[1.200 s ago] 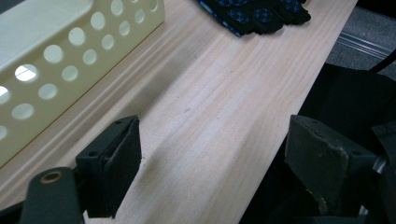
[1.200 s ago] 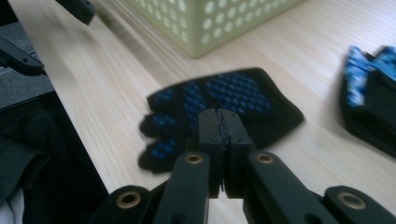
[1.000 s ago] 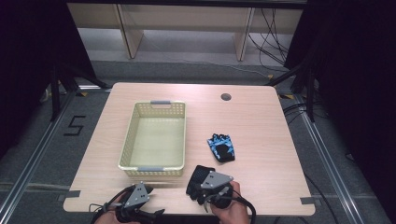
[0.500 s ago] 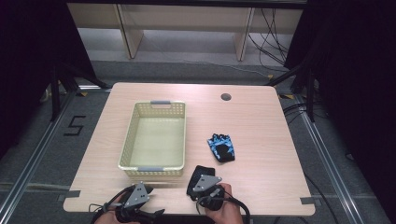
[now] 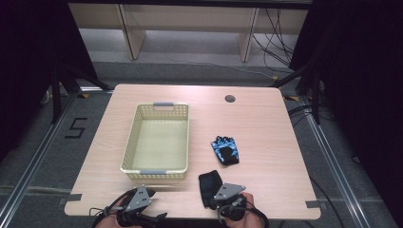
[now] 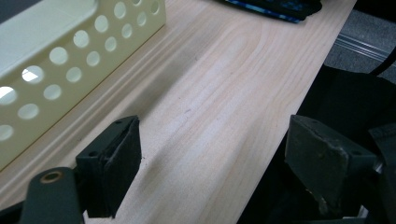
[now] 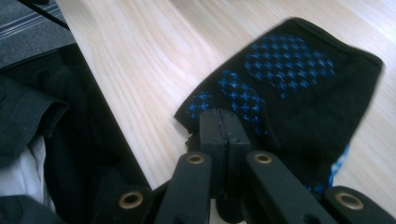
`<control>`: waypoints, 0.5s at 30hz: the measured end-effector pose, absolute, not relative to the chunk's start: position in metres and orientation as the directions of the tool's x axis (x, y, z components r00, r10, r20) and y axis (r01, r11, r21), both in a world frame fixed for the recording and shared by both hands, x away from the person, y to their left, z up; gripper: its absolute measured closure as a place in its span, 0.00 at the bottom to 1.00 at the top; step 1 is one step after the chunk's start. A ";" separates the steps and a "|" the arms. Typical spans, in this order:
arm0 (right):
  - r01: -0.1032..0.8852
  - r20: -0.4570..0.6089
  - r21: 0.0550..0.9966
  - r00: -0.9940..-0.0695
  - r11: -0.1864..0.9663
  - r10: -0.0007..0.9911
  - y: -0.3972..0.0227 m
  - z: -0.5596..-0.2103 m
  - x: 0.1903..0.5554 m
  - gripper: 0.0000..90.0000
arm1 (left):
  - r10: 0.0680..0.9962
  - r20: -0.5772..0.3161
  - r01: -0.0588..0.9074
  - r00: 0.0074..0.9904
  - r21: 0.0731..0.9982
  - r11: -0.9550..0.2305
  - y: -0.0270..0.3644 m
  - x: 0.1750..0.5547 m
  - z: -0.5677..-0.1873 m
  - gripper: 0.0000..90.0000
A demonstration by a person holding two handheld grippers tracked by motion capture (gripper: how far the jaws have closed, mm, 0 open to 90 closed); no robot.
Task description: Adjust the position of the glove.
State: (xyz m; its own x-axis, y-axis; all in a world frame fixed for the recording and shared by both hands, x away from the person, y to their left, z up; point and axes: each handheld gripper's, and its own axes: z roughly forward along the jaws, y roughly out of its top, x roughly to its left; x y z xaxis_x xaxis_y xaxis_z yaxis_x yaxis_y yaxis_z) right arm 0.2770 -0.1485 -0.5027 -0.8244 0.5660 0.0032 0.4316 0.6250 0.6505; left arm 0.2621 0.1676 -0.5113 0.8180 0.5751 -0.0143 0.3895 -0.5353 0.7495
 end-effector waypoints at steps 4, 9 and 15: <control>0.481 0.021 0.649 -0.786 0.589 0.618 -0.169 -0.502 0.275 1.00 | 0.572 -0.020 0.394 0.820 0.745 -0.538 0.167 0.262 -0.512 0.20; 0.525 0.035 0.644 -0.747 0.557 0.664 -0.191 -0.501 0.277 1.00 | 0.571 -0.017 0.390 0.820 0.748 -0.537 0.167 0.262 -0.511 0.20; 0.552 0.039 0.641 -0.718 0.534 0.695 -0.212 -0.501 0.283 1.00 | 0.568 -0.009 0.387 0.823 0.741 -0.549 0.167 0.262 -0.512 0.20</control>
State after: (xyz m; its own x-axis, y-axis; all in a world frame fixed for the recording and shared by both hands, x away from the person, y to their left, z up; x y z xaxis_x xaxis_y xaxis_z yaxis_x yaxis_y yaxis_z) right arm 0.2832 -0.2122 -0.5010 -0.7177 0.6953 0.0389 0.5517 0.5336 0.6410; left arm 0.2624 0.1671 -0.5117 0.8233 0.5675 -0.0090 0.3866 -0.5491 0.7410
